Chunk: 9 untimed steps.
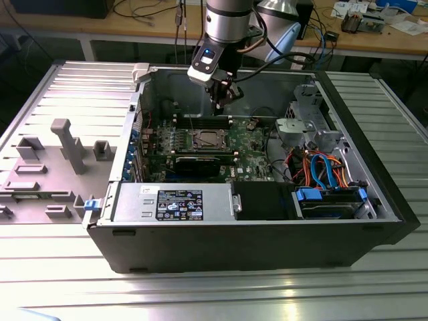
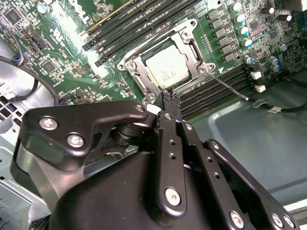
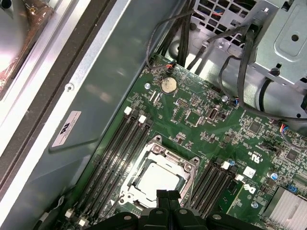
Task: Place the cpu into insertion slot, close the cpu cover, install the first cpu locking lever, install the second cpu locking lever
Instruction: 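Install the first cpu locking lever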
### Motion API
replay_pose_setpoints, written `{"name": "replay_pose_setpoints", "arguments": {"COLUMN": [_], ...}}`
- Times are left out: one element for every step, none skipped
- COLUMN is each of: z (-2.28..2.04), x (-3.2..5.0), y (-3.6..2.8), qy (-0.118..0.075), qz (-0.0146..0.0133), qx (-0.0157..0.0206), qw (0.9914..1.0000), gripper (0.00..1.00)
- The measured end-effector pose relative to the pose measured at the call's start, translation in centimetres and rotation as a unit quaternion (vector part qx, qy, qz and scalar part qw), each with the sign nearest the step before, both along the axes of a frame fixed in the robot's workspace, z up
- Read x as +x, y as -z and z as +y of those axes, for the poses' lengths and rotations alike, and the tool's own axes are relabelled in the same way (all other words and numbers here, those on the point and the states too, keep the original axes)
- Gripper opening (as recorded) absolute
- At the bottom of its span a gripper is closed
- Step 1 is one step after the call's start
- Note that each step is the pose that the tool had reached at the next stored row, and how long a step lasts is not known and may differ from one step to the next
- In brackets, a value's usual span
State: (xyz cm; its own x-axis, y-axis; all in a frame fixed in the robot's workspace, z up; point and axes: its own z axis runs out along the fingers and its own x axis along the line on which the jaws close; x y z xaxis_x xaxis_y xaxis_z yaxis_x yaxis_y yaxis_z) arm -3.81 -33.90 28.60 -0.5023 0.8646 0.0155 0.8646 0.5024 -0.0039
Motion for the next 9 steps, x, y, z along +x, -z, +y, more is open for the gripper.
{"name": "replay_pose_setpoints", "arguments": {"z": [0.00, 0.00, 0.00, 0.00, 0.00, 0.00, 0.00, 0.00, 0.00], "x": [0.00, 0.00, 0.00, 0.00, 0.00, 0.00, 0.00, 0.00, 0.00], "y": [0.00, 0.00, 0.00, 0.00, 0.00, 0.00, 0.00, 0.00, 0.00], "qy": [0.000, 0.000, 0.000, -0.001, -0.002, -0.005, -0.008, -0.011, -0.016], "qz": [0.0000, 0.0000, 0.0000, 0.0000, 0.0000, 0.0000, 0.0000, 0.0000, 0.0000], "qx": [0.0000, 0.0000, 0.0000, 0.0000, 0.0000, 0.0000, 0.0000, 0.0000, 0.0000], "qw": [1.00000, 1.00000, 1.00000, 1.00000, 1.00000, 0.99999, 0.99997, 0.99994, 0.99988], "gripper": [0.11, 0.11, 0.11, 0.11, 0.11, 0.11, 0.11, 0.11, 0.11]}}
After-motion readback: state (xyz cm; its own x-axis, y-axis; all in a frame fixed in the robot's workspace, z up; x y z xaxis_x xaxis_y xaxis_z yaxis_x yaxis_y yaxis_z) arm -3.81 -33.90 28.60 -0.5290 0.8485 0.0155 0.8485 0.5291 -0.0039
